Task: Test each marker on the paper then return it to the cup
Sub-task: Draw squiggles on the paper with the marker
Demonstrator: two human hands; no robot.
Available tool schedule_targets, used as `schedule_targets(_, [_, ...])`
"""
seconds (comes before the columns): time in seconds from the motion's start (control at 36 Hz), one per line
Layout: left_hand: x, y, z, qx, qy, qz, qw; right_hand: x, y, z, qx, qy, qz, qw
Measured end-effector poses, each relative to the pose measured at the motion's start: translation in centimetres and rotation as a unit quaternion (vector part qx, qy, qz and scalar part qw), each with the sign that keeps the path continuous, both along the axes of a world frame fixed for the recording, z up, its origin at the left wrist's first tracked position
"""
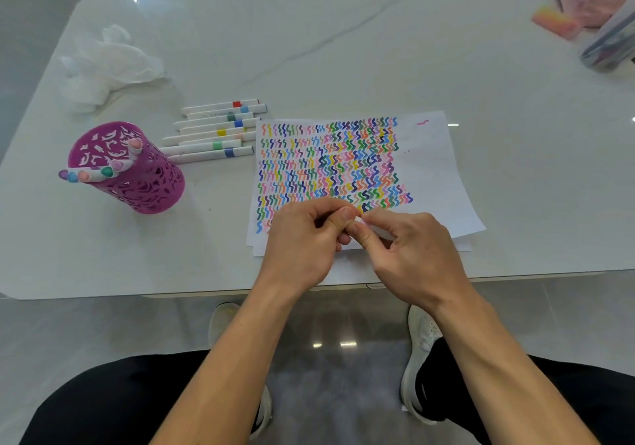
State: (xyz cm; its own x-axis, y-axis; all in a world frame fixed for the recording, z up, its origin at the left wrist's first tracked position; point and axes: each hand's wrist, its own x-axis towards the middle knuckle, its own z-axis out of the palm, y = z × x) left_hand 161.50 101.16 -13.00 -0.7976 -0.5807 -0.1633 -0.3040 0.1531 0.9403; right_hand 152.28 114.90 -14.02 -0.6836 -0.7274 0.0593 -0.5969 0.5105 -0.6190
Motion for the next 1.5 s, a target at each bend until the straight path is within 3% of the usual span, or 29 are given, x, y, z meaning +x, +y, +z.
schedule_targets(0.78, [0.0,-0.2,0.7,0.002,0.009,0.029,1.0,-0.1,0.1,0.2,0.01,-0.034,-0.011,0.999])
schedule_targets(0.97, [-0.1,-0.6,0.6,-0.024,0.011,0.064,0.998,-1.0,0.7,1.0,0.035,-0.107,-0.021,0.993])
schedule_targets(1.11, [0.0,-0.6,0.5,-0.032,0.001,0.084,0.996,-1.2,0.9,1.3,-0.015,-0.164,-0.041,0.986])
schedule_targets(1.28, [0.0,-0.6,0.1,-0.051,-0.013,0.084,0.995,-1.6,0.7,1.3,-0.138,-0.279,-0.075,0.947])
schedule_targets(1.42, [-0.1,-0.6,-0.1,-0.061,-0.017,0.091,0.994,-2.0,0.7,2.0,-0.257,-0.42,-0.112,0.863])
schedule_targets(1.5, [-0.2,-0.5,-0.2,-0.061,-0.02,0.095,0.993,-2.2,1.0,1.8,-0.277,-0.446,-0.101,0.845])
